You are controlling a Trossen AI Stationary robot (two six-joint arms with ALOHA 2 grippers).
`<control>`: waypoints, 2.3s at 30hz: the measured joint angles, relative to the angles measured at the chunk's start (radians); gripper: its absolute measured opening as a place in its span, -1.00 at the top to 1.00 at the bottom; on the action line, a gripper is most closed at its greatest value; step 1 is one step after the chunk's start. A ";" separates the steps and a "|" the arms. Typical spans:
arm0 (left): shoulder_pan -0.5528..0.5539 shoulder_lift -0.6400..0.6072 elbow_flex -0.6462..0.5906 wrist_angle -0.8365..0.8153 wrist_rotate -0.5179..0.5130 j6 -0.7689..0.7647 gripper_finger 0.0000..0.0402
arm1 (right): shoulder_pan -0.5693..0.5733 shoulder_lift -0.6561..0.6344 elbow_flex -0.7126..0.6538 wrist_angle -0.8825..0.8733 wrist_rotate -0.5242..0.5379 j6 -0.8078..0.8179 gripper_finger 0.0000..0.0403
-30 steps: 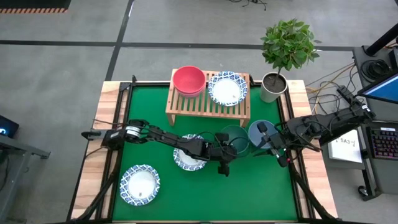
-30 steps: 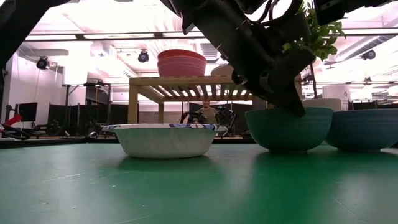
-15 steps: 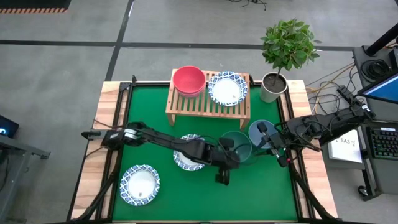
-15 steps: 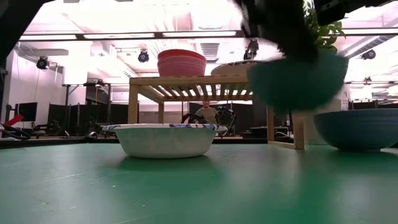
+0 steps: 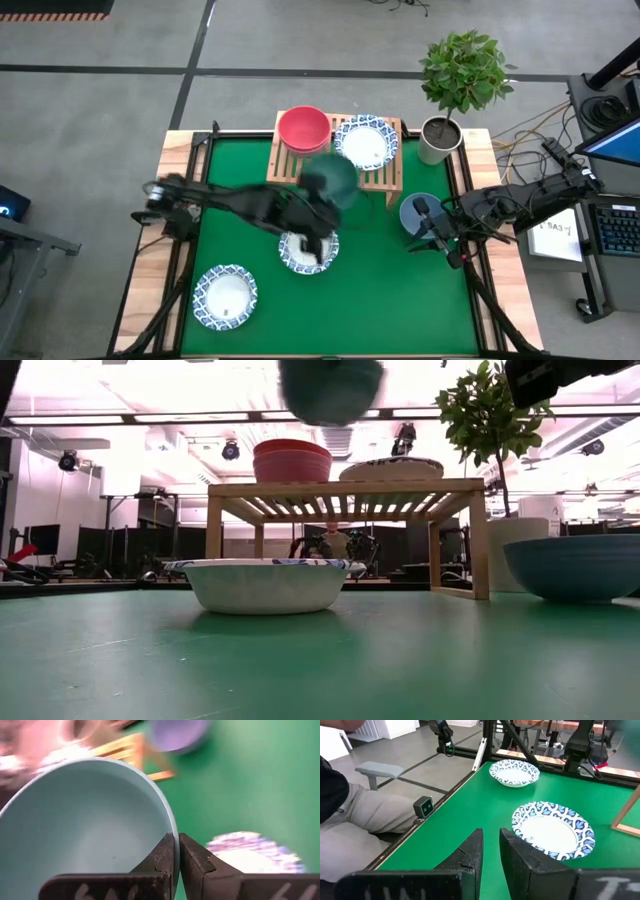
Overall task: Place and stack bowls onto a shelf
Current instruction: Stack the green bowl on top of the orange bowl on the shelf
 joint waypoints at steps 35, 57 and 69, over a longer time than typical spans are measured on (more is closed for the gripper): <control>0.479 -0.279 -0.347 0.288 0.225 0.043 0.89 | 0.000 0.001 -0.003 -0.001 0.008 -0.018 0.73; 0.452 -0.279 -0.242 0.277 0.225 0.085 0.34 | 0.000 0.000 -0.005 -0.001 0.008 -0.007 0.73; 0.328 -0.392 -0.283 0.144 0.221 -0.006 0.34 | 0.000 -0.001 -0.039 0.033 0.008 0.032 0.73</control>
